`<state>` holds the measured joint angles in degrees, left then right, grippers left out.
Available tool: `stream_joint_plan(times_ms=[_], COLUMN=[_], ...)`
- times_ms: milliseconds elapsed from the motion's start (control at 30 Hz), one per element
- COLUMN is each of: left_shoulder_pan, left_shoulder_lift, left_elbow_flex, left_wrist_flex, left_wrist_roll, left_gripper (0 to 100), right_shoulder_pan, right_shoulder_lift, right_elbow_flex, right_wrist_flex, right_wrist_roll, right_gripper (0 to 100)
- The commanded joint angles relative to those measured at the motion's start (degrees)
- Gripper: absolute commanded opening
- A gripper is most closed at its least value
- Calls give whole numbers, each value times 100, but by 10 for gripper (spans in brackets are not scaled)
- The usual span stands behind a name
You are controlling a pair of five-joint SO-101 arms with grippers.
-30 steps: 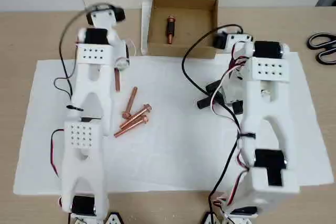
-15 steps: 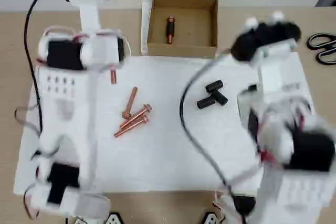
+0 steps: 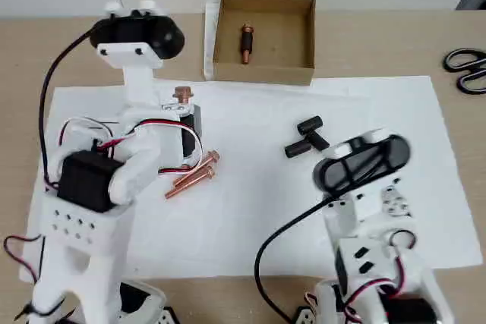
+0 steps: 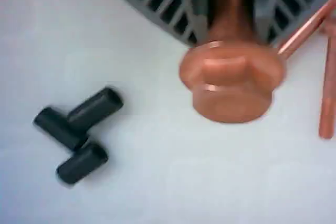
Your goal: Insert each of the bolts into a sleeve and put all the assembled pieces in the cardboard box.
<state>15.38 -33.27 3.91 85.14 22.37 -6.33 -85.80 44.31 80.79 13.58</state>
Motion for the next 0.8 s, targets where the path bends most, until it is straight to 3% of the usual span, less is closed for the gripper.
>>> stream_joint_plan(times_ms=[0,167,333,533,767], left_shoulder_pan=[44,44,598,1248,1600], left_shoulder_lift=[-440,-765,-949,-1002,-1002], left_elbow_flex=[453,1086,1640,2176,2440], left_wrist_flex=[-730,-1248,-2092,-3174,-3552], left_wrist_roll=[281,396,396,396,396], left_gripper=[6,6,6,6,6], right_shoulder_pan=[-374,-444,-585,-1719,-1754], right_shoulder_lift=[-752,-1833,-1692,-1684,-1684], right_elbow_flex=[791,1758,2224,2505,3077], right_wrist_flex=[-549,-919,-1464,-1982,-2519], right_wrist_roll=[-791,-1802,-1820,-1811,-1811], right_gripper=[4,4,4,4,4])
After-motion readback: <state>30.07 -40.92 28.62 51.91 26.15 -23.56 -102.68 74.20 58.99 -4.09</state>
